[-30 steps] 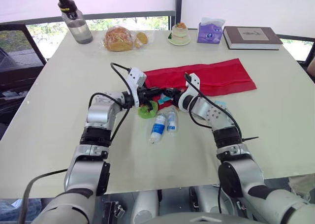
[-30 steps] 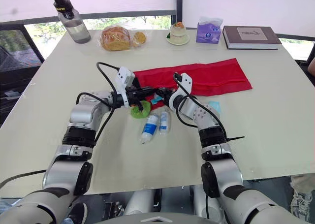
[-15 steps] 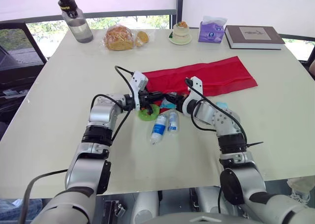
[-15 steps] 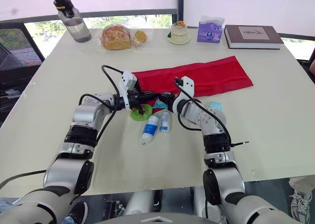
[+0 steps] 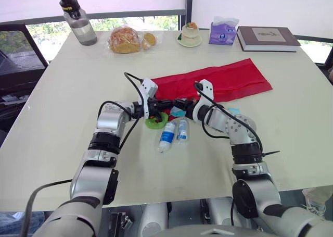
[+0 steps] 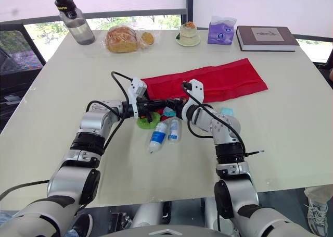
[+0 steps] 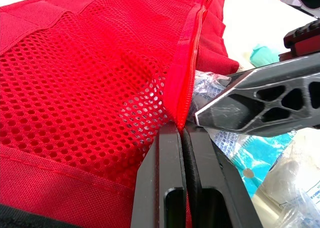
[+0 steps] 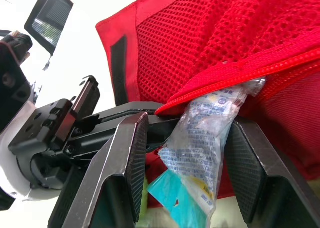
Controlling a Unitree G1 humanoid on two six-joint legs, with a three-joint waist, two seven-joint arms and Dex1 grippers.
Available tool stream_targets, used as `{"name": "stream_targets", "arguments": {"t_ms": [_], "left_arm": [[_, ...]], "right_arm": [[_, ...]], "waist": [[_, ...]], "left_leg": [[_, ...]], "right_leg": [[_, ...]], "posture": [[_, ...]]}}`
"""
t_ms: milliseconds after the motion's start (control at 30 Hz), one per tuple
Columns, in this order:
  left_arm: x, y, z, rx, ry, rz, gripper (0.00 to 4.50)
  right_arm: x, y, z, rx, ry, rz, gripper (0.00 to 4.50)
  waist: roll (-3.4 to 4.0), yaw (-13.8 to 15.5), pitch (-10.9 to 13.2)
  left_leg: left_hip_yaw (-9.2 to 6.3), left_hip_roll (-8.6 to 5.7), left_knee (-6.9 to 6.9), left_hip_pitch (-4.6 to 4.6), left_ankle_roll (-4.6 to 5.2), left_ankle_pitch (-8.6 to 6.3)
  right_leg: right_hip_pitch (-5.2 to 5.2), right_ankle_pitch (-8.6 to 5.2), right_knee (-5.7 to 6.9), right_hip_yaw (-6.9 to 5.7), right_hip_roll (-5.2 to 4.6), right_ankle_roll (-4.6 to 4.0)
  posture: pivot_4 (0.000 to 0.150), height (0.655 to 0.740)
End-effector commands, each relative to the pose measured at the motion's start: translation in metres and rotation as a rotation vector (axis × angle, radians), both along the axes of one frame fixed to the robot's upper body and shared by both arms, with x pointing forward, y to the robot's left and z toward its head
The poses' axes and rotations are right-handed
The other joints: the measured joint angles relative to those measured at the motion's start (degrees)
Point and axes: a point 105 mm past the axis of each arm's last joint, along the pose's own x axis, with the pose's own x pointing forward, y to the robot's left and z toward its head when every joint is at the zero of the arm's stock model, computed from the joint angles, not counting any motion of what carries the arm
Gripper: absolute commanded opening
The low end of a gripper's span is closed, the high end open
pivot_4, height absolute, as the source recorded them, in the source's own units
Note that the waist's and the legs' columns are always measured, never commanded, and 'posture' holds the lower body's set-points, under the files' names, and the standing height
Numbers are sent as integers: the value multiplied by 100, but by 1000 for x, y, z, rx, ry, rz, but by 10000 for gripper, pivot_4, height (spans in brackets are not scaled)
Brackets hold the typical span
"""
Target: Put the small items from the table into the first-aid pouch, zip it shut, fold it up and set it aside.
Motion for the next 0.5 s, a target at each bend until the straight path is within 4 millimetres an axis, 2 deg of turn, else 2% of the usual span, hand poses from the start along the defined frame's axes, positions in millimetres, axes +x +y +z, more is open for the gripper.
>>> {"name": "stream_targets", "arguments": {"t_ms": [33,333,433,500], "left_arm": [[1,-2,9,-12,-25,-17,0],[2,-3,8,-18,-21,-19,0],[2,-3,9,-19,-22,-20,0],[2,-3,10,-19,-23,-22,0]], "right_arm": [[-5,-8,13,-30,-83,29,23446],[-12,-31,20,-147,-213,57,23446],[-16,-37,26,-207,-300,94,23446],[-20,-39,42,-260,-451,145,23446]], "waist": [[0,2,0],[-1,2,1],[-1,4,1],[-1,5,4]], "left_leg": [[0,0,0,-1,0,0],[1,0,-2,0,0,0],[1,-1,-2,-1,0,0],[3,-2,-1,-2,0,0]], "right_leg": [[0,0,-1,0,0,0],[-1,0,-1,0,0,0],[-1,-1,-4,0,0,0],[0,-1,-8,1,0,1]], "posture": [[1500,7387],[1500,7387],[1500,7387],[1500,7387]]}}
